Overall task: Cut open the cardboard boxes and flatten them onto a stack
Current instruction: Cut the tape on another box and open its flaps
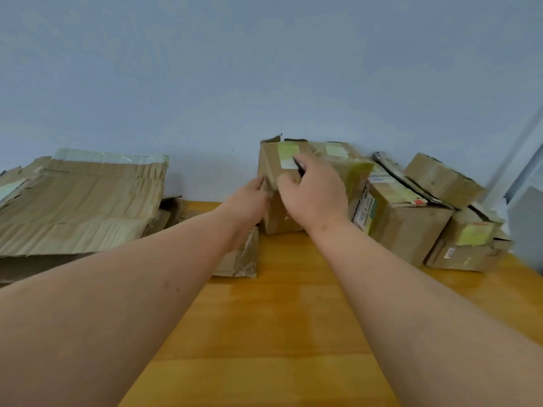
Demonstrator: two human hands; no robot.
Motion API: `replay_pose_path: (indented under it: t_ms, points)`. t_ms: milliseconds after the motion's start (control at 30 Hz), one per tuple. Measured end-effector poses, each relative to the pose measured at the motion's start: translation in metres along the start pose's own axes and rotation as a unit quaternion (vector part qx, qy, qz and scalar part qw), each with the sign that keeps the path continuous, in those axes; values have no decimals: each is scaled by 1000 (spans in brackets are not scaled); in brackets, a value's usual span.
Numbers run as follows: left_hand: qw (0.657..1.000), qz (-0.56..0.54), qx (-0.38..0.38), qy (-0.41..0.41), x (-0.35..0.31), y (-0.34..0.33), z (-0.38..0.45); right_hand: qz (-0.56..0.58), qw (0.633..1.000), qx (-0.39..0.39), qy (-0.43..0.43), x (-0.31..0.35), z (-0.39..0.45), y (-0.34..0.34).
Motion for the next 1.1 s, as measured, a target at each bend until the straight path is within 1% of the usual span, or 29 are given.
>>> replay_pose_path:
  t_ms: [33, 67, 133, 167, 267, 433, 533, 600, 700, 800, 867, 967, 1100]
  points:
    - [1000, -30, -6, 8, 3, 2, -1, 10, 999, -30, -30, -6, -6, 6]
    - [999, -40, -18, 8, 5, 4, -2, 7, 997, -40, -66, -13, -13, 10]
    - [999, -12, -17, 24, 7, 3, -6, -17, 991, -16, -130, -28, -22, 12]
    - [999, 4, -21, 25, 7, 2, -7, -24, 989, 3, -147, -33, -24, 13]
    - [994, -75, 15, 72, 9, -5, -10, -5, 988, 31, -154, -37, -26, 13]
    - [990, -105, 22, 93, 10, -7, -16, -2, 982, 61, -181, -45, -31, 20]
    - [987, -113, 25, 108, 16, -8, -21, 96, 968, 71, -219, -51, -44, 14]
    - [986, -119, 22, 115, 20, -10, -27, 146, 958, 40, -243, -52, -59, 16]
    - [986, -111, 14, 125, 27, -9, -45, 200, 946, 10, -257, -39, -84, 28]
    - [988, -64, 20, 137, 42, -1, -67, 256, 931, 31, -257, -22, -103, 40]
    - [986, -56, 42, 149, 51, 3, -87, 275, 923, 41, -265, -9, -120, 50]
    - [982, -68, 65, 161, 64, 8, -121, 279, 918, 58, -277, 14, -150, 67]
    - [982, -53, 82, 160, 84, 17, -163, 281, 925, 72, -247, 44, -192, 76]
Point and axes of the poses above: each hand's wrist, its own z-axis towards the middle knuckle, its own y-axis out of the back of the hand, x = y × z, the point moved 6 cm from there along z, towards the middle knuckle, and after that the axes turned 11 degrees about y, right-handed, at the moved point
